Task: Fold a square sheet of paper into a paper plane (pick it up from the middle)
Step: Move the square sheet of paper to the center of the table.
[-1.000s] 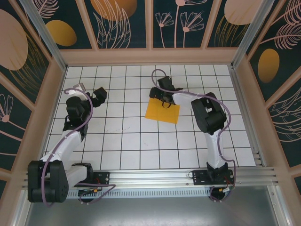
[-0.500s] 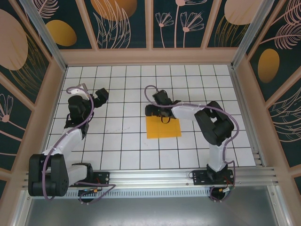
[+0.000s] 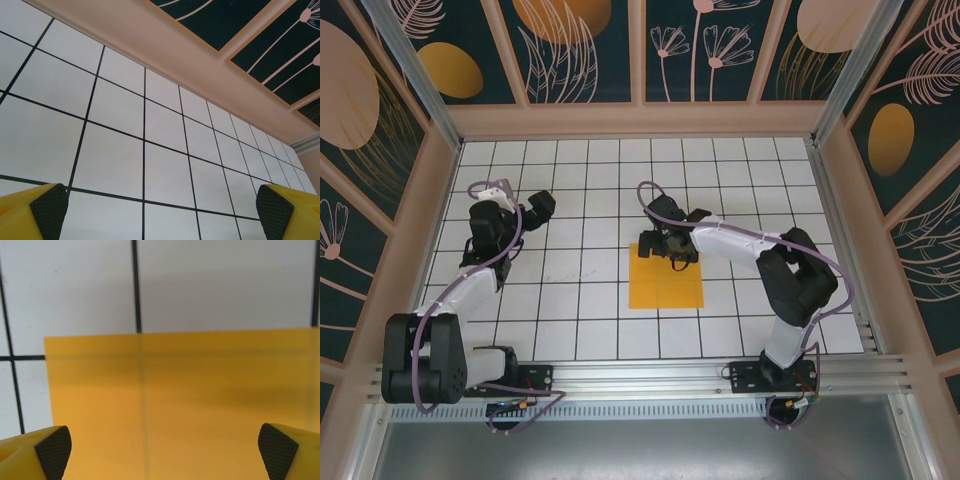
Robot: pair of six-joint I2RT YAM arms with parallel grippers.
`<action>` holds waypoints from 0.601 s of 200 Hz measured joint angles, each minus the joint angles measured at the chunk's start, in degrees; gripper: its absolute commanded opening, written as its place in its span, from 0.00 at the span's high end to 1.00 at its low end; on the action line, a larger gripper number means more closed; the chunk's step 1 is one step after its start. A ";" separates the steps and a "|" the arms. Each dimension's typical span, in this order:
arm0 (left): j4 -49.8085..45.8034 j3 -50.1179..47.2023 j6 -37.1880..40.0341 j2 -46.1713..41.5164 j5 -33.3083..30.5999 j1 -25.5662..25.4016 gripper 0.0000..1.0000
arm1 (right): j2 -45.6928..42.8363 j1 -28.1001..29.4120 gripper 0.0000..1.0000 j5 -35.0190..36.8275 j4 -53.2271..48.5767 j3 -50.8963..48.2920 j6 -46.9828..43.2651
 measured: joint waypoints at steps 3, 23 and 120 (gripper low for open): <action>-0.02 0.00 0.00 0.00 0.02 0.00 0.01 | -0.07 0.07 0.01 0.00 -0.31 -0.09 0.33; -0.02 0.00 -0.02 0.09 0.26 0.00 0.02 | -0.04 0.81 0.01 0.00 -3.08 -0.11 2.05; 0.20 -0.07 0.02 1.16 1.70 0.00 0.01 | 6.19 2.45 0.01 -1.73 -7.43 2.49 2.47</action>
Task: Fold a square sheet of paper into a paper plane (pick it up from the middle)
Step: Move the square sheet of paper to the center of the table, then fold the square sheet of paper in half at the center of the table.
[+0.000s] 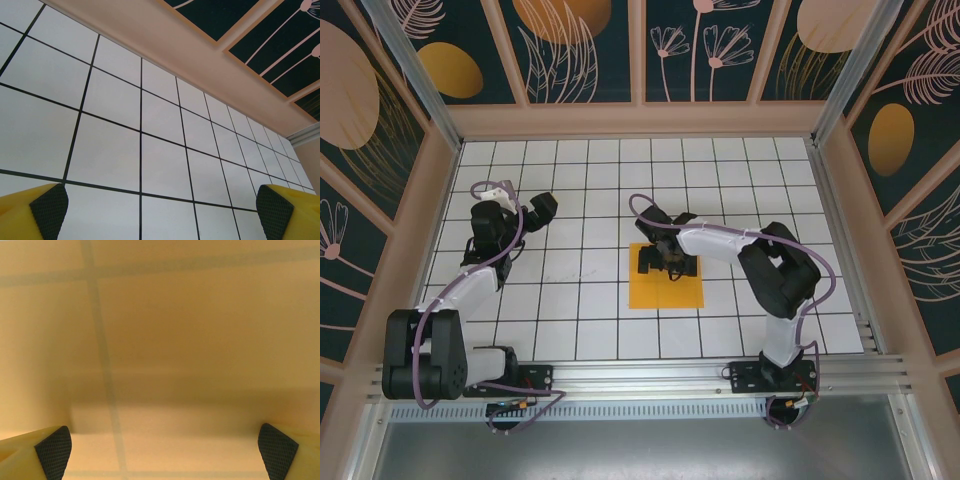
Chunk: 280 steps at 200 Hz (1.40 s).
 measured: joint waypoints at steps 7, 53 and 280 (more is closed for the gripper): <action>0.11 -0.07 0.00 0.02 0.02 0.00 0.01 | 0.24 0.00 0.01 -0.02 -0.35 0.26 -0.15; 0.66 -0.42 0.00 0.85 0.02 0.00 0.01 | 1.14 0.00 0.04 0.50 -1.09 0.66 -0.63; 1.31 -0.57 -0.94 1.11 2.05 -0.02 0.01 | -1.75 -2.75 0.65 -0.20 2.19 -3.17 -0.13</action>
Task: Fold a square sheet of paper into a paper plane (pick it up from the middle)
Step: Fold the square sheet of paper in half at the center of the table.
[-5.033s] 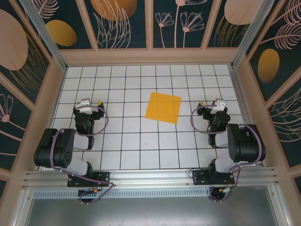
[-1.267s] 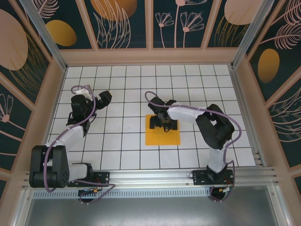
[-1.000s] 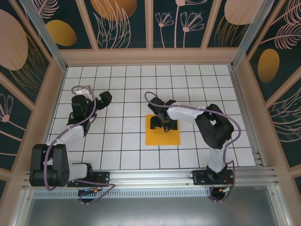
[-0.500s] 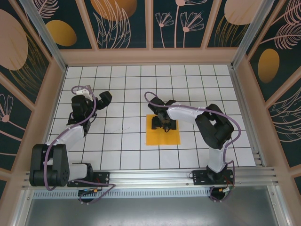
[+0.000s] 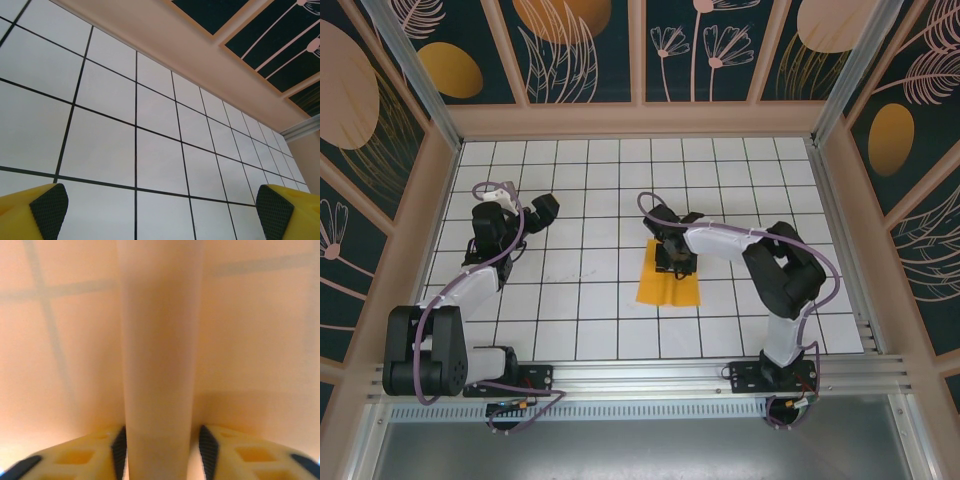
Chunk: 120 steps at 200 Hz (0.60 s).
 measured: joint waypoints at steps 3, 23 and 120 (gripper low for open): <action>0.02 0.00 -0.13 0.02 0.20 0.00 0.01 | -0.26 -0.13 0.66 -0.04 0.35 -0.33 0.37; 0.04 0.00 -1.20 0.52 1.38 0.00 0.03 | -1.86 -0.66 0.76 -1.27 3.54 -2.29 0.63; 5.84 0.00 -8.28 6.23 6.43 -9.20 0.16 | -20.02 -11.56 0.79 -30.93 37.53 -19.61 1.66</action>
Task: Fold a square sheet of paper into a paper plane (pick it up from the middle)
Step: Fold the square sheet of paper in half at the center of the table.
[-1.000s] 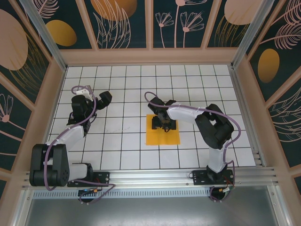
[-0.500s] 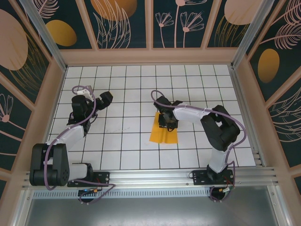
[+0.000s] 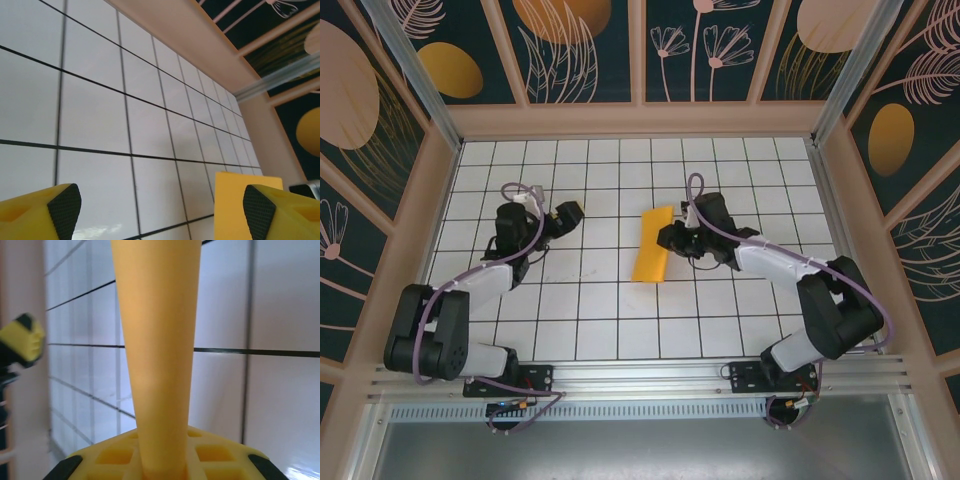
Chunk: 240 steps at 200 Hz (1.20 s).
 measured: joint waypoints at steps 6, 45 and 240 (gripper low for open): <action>0.66 0.00 -0.50 0.55 0.35 -0.74 0.16 | 0.02 -0.31 0.79 -1.40 1.36 -0.63 0.00; 3.93 0.02 -2.40 3.54 0.76 -4.44 0.19 | 3.37 -2.49 0.76 -6.51 4.42 -2.93 -0.55; 5.49 4.02 -4.15 11.69 -0.70 -16.90 0.28 | 2.89 -5.16 0.39 7.45 -5.86 -4.90 -8.13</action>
